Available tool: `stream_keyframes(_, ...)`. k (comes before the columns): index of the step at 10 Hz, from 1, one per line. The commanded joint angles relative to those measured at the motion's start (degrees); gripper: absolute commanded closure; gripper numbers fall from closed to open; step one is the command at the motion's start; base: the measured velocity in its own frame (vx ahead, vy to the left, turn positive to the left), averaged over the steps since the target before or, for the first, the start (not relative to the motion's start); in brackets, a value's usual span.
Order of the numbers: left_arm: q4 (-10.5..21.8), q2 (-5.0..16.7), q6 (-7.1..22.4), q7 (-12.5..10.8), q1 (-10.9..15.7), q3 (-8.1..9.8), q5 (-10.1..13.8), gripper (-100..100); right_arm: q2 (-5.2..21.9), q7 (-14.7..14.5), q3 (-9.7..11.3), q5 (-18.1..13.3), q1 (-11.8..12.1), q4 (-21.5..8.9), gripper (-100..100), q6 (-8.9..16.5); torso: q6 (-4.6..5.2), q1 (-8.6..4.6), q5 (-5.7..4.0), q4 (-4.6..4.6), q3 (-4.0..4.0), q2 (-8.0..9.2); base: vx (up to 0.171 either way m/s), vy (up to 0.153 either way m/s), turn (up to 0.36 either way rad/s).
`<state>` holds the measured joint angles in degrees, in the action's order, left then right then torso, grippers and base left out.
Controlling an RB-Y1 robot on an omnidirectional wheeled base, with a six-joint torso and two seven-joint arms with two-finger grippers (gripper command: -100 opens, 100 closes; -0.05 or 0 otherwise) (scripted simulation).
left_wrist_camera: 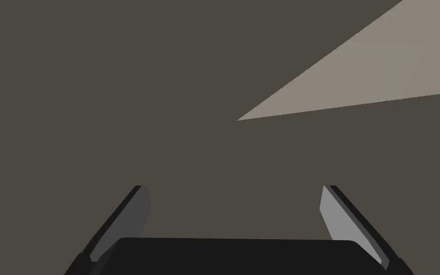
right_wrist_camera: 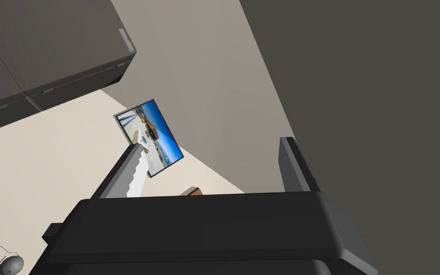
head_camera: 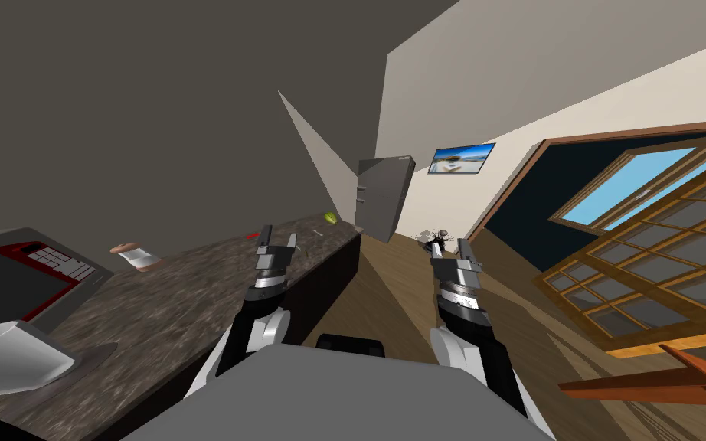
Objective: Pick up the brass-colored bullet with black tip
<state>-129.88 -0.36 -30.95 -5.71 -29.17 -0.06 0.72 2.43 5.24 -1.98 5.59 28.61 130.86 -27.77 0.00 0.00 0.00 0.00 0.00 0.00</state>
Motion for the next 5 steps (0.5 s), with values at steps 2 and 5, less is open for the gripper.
stream_keyframes(2,0.7,2.9,0.0,-0.8,0.0,0.21,1.0,-100,0.0,0.0,0.0,0.0,0.0,0.0,0,0.0,0.0,-0.01,0.0,-0.01,-0.02,-0.04,0.025,-0.01,0.024)
stream_keyframes(5,3.0,6.6,0.0,-3.2,0.0,0.86,4.2,-100,0.0,0.0,0.0,0.0,0.0,0.0,0,0.0,-0.01,-0.06,-0.01,-0.05,-0.13,-0.22,0.069,-0.022,0.065)
